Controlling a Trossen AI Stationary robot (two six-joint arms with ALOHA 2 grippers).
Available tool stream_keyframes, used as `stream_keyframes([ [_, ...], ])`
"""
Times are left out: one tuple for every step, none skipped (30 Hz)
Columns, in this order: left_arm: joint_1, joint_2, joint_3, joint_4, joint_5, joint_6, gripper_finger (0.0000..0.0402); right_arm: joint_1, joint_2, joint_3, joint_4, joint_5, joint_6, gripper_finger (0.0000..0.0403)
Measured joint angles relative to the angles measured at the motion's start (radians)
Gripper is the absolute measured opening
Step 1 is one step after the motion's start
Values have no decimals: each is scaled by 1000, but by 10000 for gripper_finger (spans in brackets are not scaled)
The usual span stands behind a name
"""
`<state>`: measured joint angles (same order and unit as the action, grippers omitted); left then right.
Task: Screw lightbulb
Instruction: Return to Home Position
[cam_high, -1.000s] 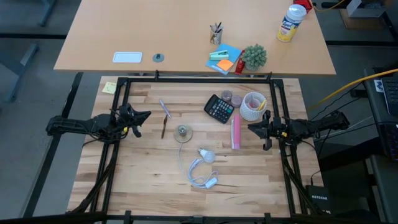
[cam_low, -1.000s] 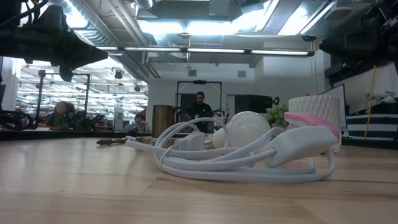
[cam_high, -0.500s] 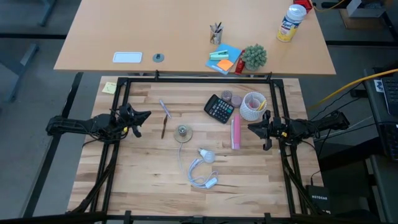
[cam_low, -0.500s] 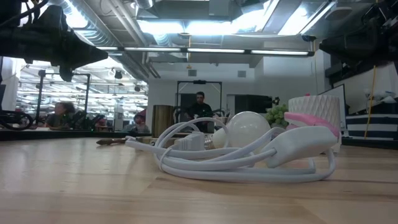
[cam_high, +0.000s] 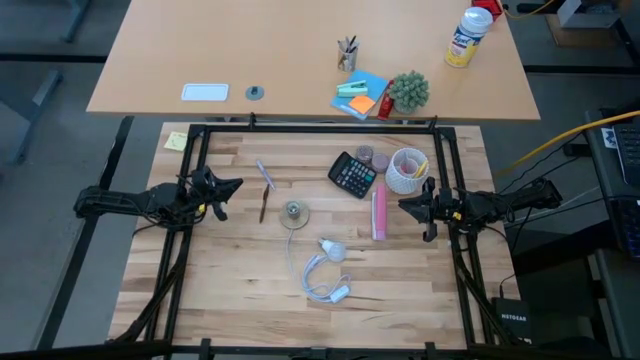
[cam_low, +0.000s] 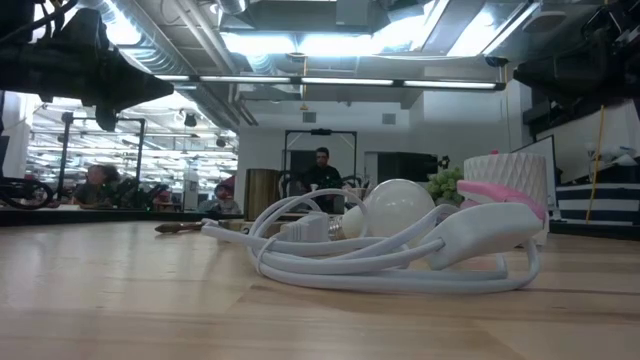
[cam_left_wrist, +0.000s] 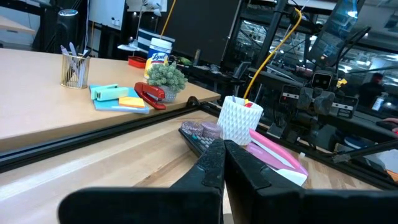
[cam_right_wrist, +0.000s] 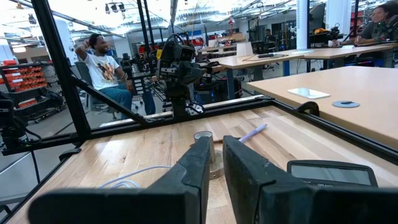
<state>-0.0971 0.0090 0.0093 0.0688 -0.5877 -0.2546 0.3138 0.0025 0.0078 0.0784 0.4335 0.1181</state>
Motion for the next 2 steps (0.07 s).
stream_keyframes([
  [0,0,0,0,0,0,0,0,0,0,0,0,0,51],
  [0,0,0,0,0,0,0,0,0,0,0,0,0,51],
])
